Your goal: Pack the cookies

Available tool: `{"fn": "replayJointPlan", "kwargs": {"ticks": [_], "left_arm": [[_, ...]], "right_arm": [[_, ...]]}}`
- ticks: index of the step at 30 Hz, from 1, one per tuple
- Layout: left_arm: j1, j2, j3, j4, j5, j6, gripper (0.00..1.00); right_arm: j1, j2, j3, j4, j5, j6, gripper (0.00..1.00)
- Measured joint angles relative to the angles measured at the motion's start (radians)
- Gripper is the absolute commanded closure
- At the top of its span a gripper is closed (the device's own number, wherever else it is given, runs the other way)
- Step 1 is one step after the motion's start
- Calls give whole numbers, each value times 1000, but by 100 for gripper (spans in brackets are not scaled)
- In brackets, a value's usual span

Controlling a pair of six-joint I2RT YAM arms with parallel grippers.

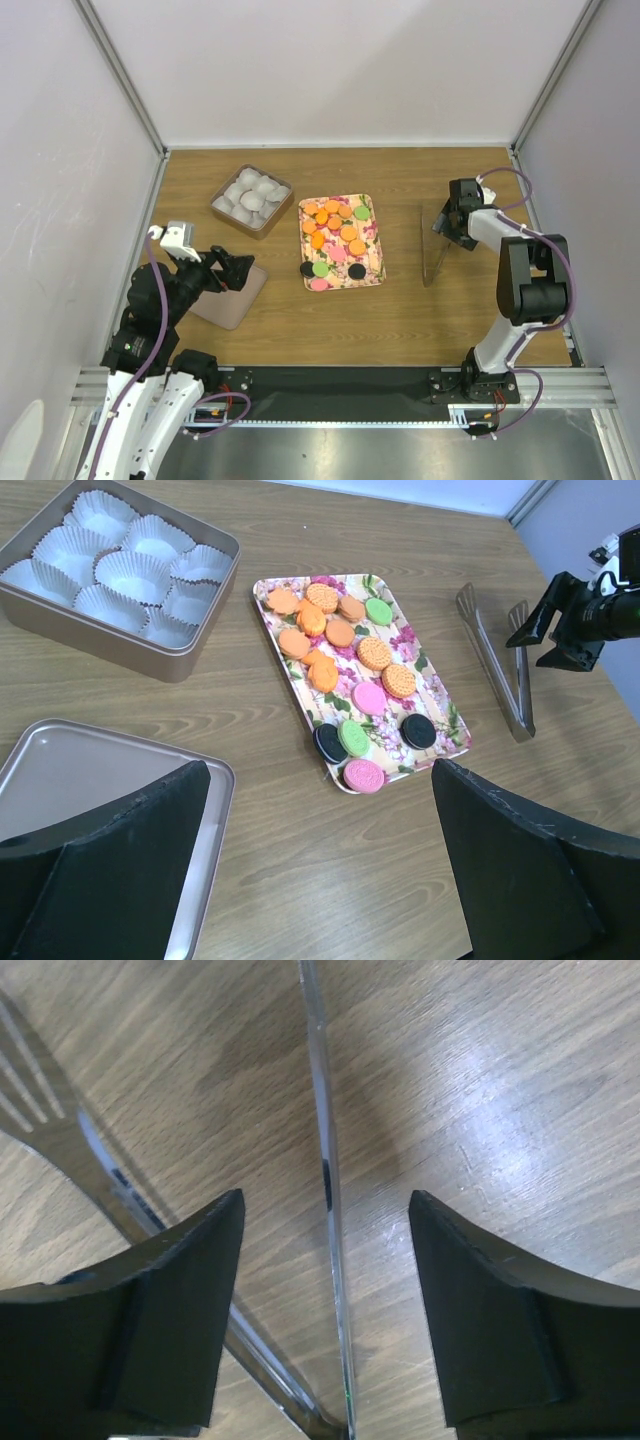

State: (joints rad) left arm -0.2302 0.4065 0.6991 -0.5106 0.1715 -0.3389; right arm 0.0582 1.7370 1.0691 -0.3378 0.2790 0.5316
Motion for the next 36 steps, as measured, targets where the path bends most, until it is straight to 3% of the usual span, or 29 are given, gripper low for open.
{"fn": "replayJointPlan", "kwargs": {"ticks": [11,15,22,36], "left_arm": [[0,17,0,0,-1,0,0],[0,19,0,0,-2,0,0],[0,25,0,0,-3,0,0],[0,32,0,0,-2,0,0]], "right_arm": [[-2,43,0,18,3,-4,53],[-1,49,0,18,9,-14,75],[0,51,5,18,19,-21,99],[0,-15,5,0,11,-34,100]]}}
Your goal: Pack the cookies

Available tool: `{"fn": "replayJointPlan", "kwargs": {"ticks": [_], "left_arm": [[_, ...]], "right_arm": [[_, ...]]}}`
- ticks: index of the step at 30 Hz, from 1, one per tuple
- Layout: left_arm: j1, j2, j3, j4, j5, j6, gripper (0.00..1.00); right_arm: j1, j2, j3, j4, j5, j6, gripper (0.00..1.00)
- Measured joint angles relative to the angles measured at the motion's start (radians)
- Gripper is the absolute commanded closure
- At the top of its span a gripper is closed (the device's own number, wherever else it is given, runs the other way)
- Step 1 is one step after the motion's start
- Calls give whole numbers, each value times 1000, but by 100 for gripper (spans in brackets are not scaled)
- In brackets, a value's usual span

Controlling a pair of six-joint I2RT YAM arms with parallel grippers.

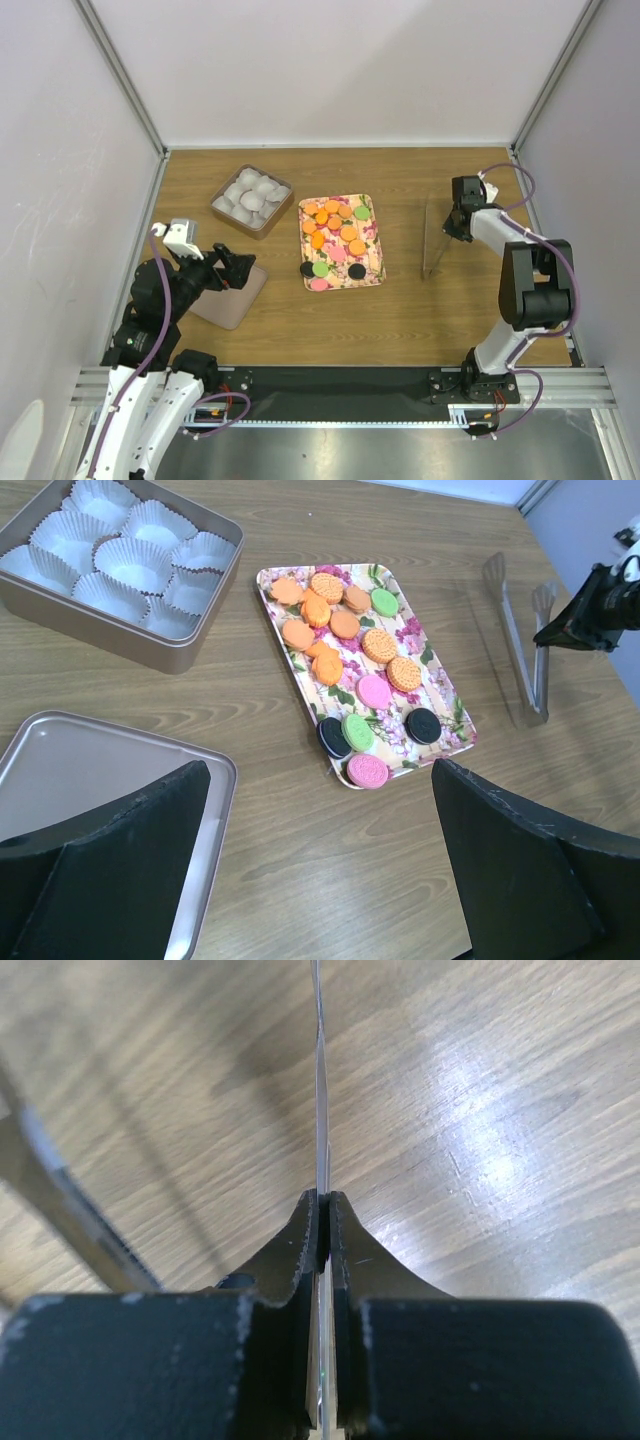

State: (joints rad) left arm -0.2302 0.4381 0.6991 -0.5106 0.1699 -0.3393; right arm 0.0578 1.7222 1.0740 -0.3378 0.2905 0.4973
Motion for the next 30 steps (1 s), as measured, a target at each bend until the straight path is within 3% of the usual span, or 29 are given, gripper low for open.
{"fn": "replayJointPlan", "kwargs": {"ticks": [14,30], "left_arm": [[0,60,0,8,33,-11,0],[0,169,-79,328,243,-251,0]], "right_arm": [[24,-187,0,-8,-77,-2,100],[344,-429,0,36,-309,81,100]]}}
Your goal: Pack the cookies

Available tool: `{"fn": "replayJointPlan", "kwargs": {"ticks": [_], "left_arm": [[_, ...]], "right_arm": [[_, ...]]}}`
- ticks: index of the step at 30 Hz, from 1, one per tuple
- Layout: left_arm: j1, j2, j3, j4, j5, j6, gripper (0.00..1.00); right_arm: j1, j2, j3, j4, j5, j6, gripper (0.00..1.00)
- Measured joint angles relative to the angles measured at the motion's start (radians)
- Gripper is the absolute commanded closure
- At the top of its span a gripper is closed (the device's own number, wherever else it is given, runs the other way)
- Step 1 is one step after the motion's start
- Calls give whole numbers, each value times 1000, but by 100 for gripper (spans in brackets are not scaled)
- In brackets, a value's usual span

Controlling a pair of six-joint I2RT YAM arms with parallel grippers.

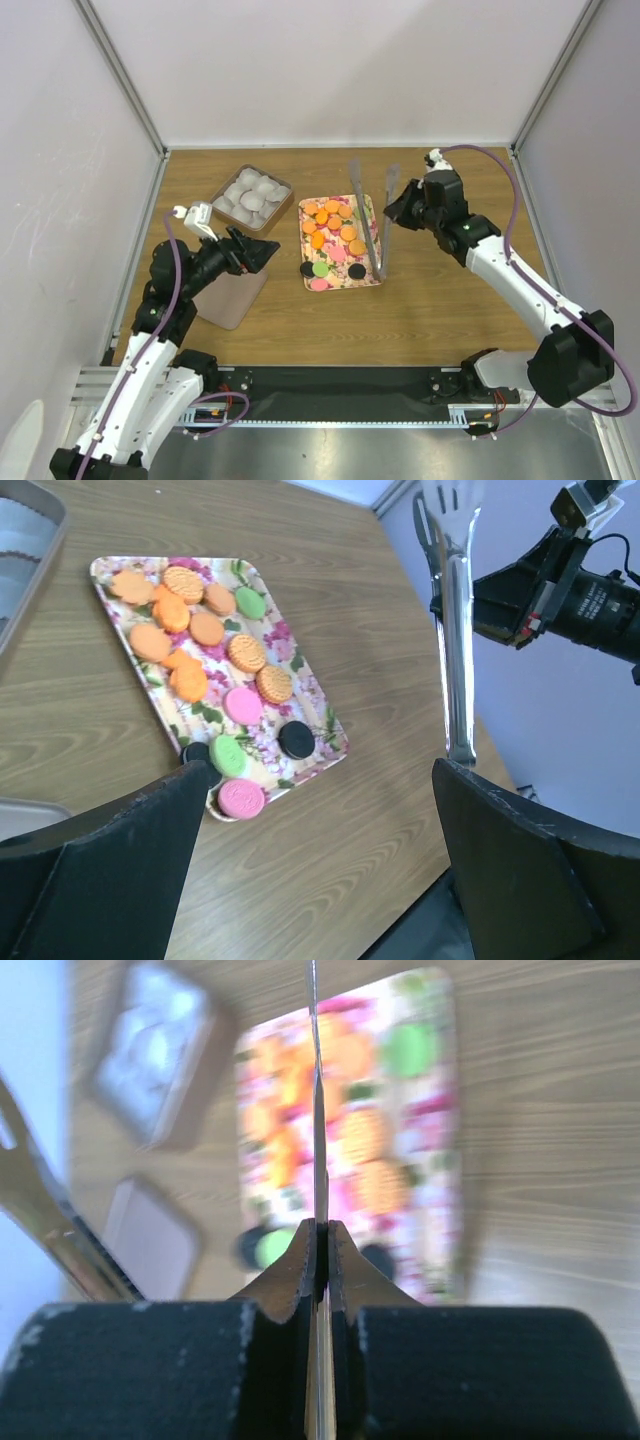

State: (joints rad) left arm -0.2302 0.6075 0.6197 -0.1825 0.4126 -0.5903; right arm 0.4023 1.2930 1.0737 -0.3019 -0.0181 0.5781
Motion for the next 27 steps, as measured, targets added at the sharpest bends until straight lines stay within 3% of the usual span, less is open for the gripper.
{"fn": "replayJointPlan", "kwargs": {"ticks": [14,27], "left_arm": [[0,24,-101,313,64,-145,0],[0,118,-150,616,240,-303,0]], "right_arm": [[224,-33,0,261,-146,269,100],[262,31,-6,500,-172,443,100]]}}
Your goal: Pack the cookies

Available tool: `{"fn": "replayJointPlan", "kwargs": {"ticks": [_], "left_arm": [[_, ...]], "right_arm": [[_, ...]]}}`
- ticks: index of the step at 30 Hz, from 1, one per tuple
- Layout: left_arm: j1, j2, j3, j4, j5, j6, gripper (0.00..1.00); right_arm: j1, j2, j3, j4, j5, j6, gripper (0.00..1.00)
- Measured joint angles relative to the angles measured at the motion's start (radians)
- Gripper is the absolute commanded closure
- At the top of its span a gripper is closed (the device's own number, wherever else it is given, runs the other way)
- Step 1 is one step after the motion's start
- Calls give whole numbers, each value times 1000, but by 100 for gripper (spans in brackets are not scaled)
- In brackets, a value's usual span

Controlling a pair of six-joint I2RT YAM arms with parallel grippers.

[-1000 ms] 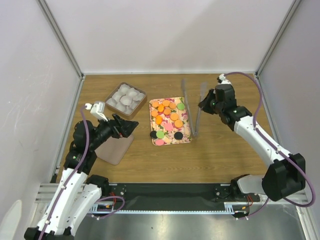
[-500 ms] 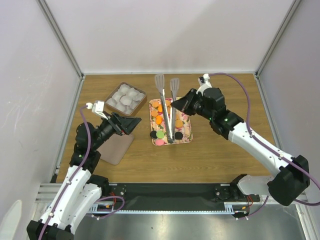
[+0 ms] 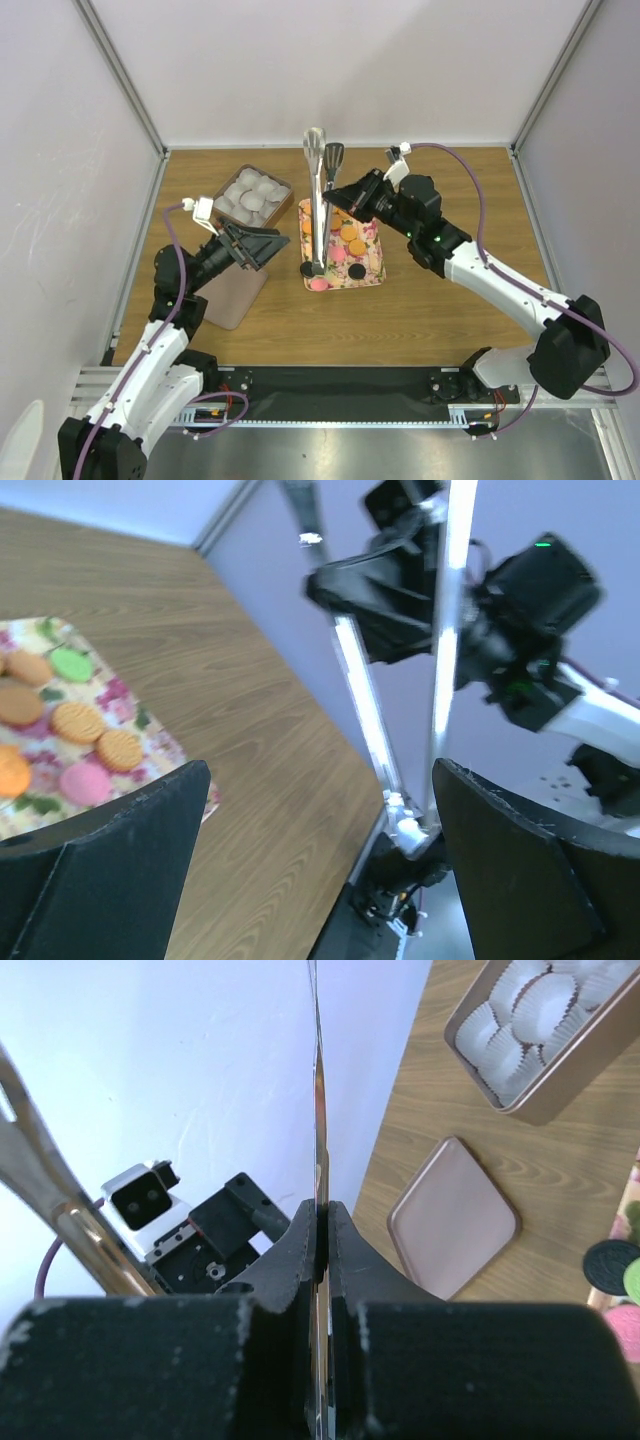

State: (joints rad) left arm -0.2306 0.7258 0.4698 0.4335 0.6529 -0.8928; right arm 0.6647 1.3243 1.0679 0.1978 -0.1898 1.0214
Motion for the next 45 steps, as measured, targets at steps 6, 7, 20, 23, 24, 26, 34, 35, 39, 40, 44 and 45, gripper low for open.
{"fn": "replayJointPlan", "kwargs": {"ticks": [6,7,20,23,24,26,34,35,39,40,44,45], "left_arm": [[0,23,0,148,69,-78,0],[0,30,0,163,81,-85,0],[-1,126,56,201,156,-128,0],[-3,142,71,208,167,-130,0],[-3,147,73,208,171,-131,0],[-3,156,75,209,173,-136,0],[-5,167,75,211,174,-150,0],[-6,170,75,215,174,-157,0],[-13,190,75,259,181,-210,2],[-16,193,75,268,182,-220,2],[-18,194,75,299,190,-253,5],[-18,194,75,302,190,-258,6]], "right_arm": [[6,55,-6,94,-11,51,100],[10,67,-6,110,-12,60,100],[88,182,0,262,-20,135,100],[102,201,1,309,-19,143,100],[105,204,1,322,-19,146,100],[112,208,1,352,-18,150,100],[133,220,1,444,1,153,100],[137,225,1,459,3,153,100],[147,254,-5,541,13,154,100],[150,262,-7,563,16,154,100],[158,293,-14,642,27,158,100],[160,297,-22,662,30,158,100]]}}
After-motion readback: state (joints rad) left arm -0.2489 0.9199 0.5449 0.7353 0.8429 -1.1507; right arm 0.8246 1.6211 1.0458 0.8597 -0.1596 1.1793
